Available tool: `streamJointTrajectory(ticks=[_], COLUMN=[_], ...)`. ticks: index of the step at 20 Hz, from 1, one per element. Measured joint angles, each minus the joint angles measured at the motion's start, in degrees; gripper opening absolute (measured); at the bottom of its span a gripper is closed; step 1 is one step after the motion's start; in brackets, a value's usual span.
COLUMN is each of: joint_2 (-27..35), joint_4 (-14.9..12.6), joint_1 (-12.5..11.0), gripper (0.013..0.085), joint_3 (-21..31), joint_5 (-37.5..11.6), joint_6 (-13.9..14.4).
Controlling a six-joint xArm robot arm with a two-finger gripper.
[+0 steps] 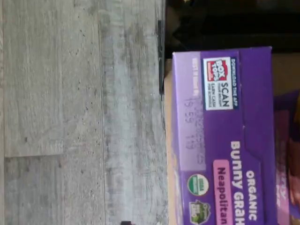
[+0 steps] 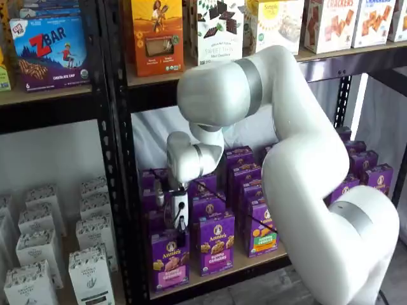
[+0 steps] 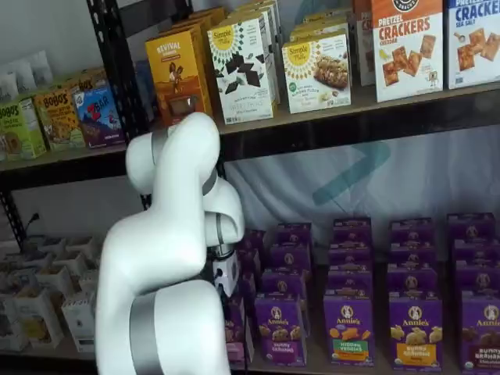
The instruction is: Pick up the purple box with a pink patch in the middle, on the bottom shelf, the first box from the left
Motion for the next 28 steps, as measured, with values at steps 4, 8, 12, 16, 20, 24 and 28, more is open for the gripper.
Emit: streamJointTrajectory(ticks=[4,8,12,16,20,24,28], joint_2=[1.38,2.27,2.94,3.55,3.67,3.72,3.69], joint_4=[-1.01,-1.56,-1.72,-0.63,-0.12,-0.15,0.04], joint_1=[0.39,0.67,0.81,0.94,1.05,1.14,1.15], gripper=[0.085,0.085,0.085,0.085,0.077,0.065,0.065], joint_3=[-0.89,-1.34,-1.81,-2.39,-2.25,-1.93,-1.6], joint_5=[-0.39,-0.76,-0.41,0.12,-0.45,-1.35,-2.37], joint_6=[1.25,1.98,2.26,1.44,1.09,1.16,0.99])
